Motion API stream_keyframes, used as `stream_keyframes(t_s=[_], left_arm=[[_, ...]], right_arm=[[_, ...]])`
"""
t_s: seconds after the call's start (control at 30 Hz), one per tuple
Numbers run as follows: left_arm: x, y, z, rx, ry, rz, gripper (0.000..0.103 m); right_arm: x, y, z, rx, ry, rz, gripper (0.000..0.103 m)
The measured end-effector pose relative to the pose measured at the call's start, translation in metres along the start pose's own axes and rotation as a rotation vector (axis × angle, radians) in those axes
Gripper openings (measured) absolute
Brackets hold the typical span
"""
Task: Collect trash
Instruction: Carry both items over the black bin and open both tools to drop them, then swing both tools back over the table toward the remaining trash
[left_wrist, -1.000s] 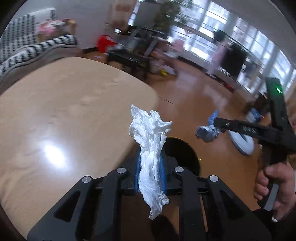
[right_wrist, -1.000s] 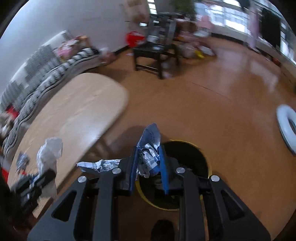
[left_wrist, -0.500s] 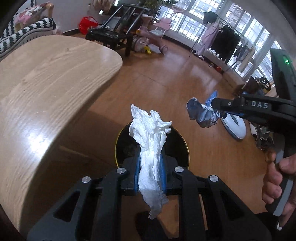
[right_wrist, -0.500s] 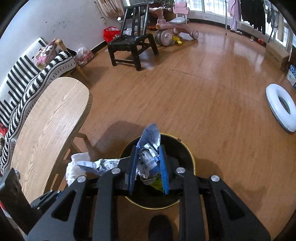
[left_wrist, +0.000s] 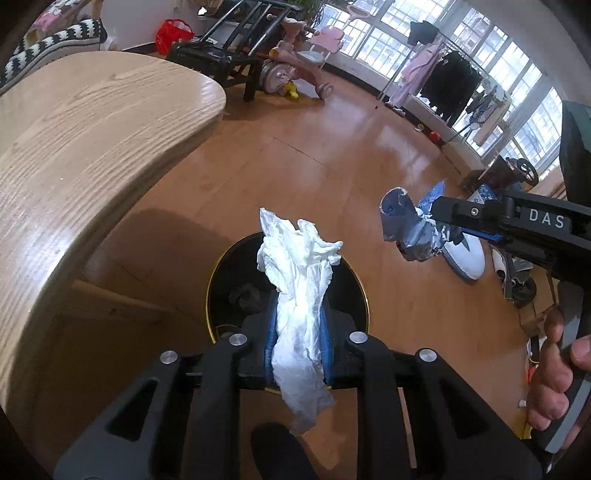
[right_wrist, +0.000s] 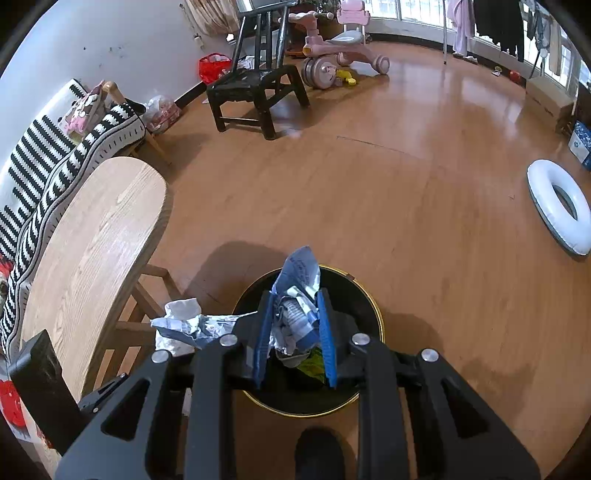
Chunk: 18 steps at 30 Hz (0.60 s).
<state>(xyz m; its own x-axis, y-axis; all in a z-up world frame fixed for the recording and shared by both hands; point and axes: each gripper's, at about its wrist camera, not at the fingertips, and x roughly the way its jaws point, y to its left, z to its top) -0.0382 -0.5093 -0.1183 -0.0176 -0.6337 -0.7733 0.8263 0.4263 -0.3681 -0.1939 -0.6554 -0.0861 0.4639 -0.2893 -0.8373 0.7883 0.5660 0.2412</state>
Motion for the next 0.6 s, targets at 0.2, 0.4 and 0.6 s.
stream_keyframes(t_s=[0.2, 0.4, 0.6], left_arm=[[0.002, -0.002, 0.001, 0.002, -0.008, 0.001, 0.054], [-0.004, 0.001, 0.002, -0.020, -0.028, 0.005, 0.066], [-0.025, 0.011, -0.002, -0.071, -0.062, 0.055, 0.090]], right_arm=[[-0.004, 0.001, -0.002, 0.006, -0.026, -0.004, 0.046], [-0.006, 0.004, -0.004, -0.004, -0.028, 0.001, 0.055], [-0.014, 0.019, -0.004, -0.036, -0.055, 0.025, 0.062]])
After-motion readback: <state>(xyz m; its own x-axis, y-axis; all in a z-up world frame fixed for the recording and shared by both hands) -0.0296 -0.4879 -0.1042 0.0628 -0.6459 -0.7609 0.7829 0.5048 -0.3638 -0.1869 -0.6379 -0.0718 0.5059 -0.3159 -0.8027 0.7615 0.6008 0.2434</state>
